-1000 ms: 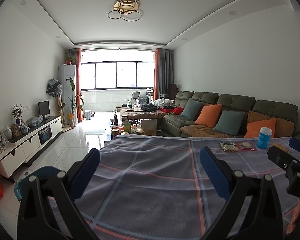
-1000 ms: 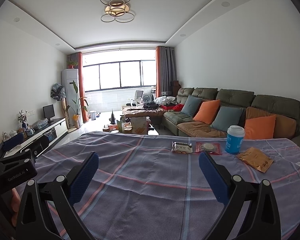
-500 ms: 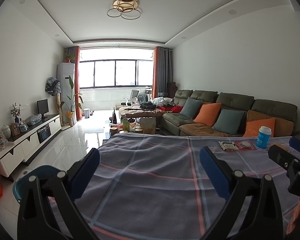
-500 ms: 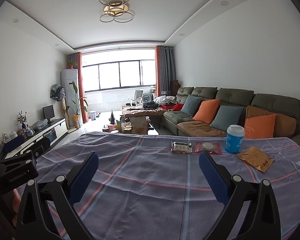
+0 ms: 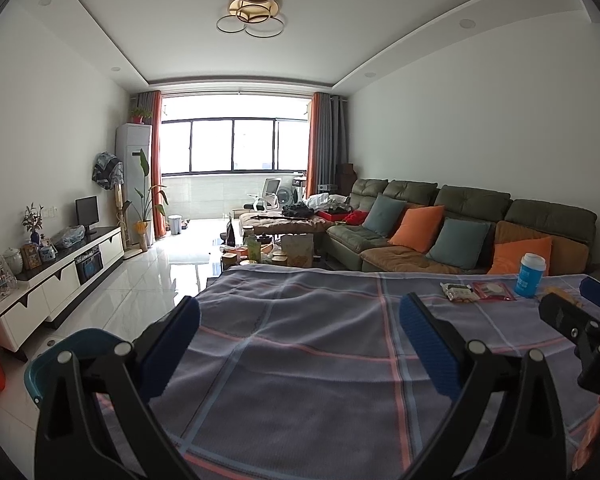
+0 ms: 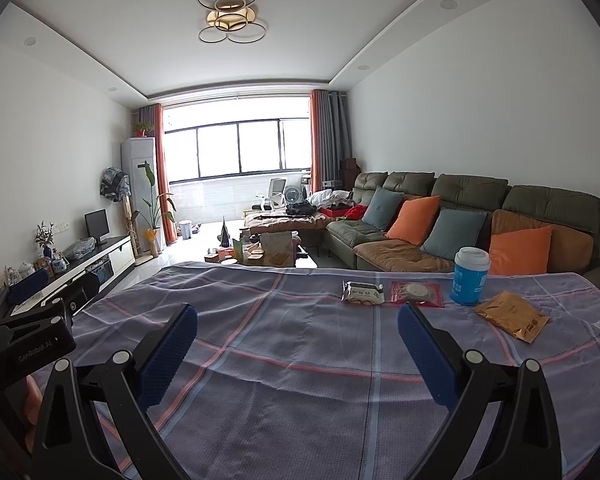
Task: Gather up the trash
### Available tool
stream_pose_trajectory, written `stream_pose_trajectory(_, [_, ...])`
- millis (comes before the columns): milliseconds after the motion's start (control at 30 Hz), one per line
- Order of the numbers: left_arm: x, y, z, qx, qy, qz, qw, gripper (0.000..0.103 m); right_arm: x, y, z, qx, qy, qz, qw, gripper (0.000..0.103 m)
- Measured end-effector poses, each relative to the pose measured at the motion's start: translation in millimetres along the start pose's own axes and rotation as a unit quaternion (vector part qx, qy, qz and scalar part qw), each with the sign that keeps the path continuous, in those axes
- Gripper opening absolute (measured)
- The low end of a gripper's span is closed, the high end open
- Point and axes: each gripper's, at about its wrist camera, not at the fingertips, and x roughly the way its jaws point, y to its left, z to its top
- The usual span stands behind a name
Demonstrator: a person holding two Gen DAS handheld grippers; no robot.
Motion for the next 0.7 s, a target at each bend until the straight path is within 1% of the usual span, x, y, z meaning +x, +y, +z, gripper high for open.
stream_pose_trajectory(400, [3,3,0,-0.004,0.005,-0.01,0.9999,0.1,2,-1,-6,0.002,0.002,0.001,1.0,0.099])
stream_pose_trajectory(500, [6,0,-1,0.0,0.009,-0.007,0.9999,0.1,2,-2,-6,0.002,0.003,0.001,1.0,0.099])
stream_pose_trajectory(533, [8,-1,-1,0.004,0.017,-0.01,0.9998,0.1,3,-4,-5,0.001,0.004,-0.001,1.0,0.099])
stream_pose_trajectory(600, [14,-3,0,0.015,0.035,-0.003,0.9993,0.1,4,-9,-4,0.001,0.01,-0.008,1.0,0.099])
stream_pose_trajectory(700, [35,-2,4,0.008,0.085,-0.026,0.996,0.1,9,-24,-3,0.004,0.036,-0.028,0.999,0.099])
